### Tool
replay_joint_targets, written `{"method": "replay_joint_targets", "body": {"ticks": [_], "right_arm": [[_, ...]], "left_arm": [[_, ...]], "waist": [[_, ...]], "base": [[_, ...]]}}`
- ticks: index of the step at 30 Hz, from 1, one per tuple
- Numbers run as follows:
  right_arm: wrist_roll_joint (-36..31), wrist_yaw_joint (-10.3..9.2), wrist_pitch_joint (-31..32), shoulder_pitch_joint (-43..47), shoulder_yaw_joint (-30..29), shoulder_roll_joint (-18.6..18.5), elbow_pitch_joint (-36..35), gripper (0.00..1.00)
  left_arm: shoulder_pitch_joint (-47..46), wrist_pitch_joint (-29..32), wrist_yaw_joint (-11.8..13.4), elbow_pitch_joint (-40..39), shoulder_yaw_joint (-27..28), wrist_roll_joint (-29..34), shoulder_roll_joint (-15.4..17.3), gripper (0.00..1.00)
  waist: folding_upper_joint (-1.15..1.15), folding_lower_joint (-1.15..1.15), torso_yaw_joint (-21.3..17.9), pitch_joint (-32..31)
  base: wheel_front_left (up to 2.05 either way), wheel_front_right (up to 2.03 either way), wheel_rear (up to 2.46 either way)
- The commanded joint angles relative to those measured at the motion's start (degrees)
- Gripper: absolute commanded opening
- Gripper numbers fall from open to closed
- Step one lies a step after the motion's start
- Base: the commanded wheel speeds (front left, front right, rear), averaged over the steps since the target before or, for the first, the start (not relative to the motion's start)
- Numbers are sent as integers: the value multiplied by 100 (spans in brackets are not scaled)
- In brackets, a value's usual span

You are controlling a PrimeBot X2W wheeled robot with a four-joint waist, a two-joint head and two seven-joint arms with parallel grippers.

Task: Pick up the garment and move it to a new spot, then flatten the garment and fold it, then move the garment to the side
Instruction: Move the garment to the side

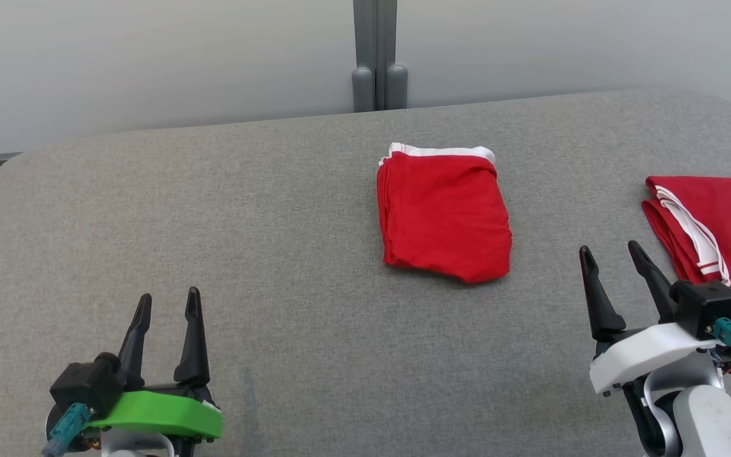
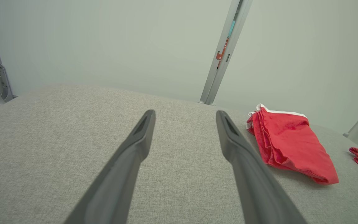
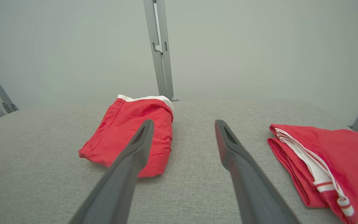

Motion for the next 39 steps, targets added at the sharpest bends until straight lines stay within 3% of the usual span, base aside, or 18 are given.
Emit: {"method": "replay_joint_targets", "body": {"ticks": [1,18,24,27,31,39], "right_arm": [[23,-10,30,61,-33,13,-32,100],[98,-10,126,-91,-101,164,17,100],[667,-8,1096,-874,86,-41,286,100],[908,-9,1904,-1470,204,-237,655,100],[1046,-6,2520,-2187,162,-328,1256,100],[719,-7,2748,-3002,-137,-254,2471,100]], "left_arm": [[77,-14,-17,-13,24,32,-17,100],[1,-14,-17,-114,35,65,-19,100],[-243,-14,-17,-234,-45,99,17,100],[-389,-14,-17,-275,-131,59,52,100],[-572,-14,-17,-307,-251,32,73,100],[-760,-14,-16,-445,-339,13,41,100]], "waist": [[0,0,16,-17],[0,0,55,157],[0,0,171,501],[0,0,293,713],[0,0,516,1013],[0,0,919,1440]], "base": [[0,0,0],[0,0,0],[0,0,0],[0,0,0],[0,0,0],[0,0,0]]}}
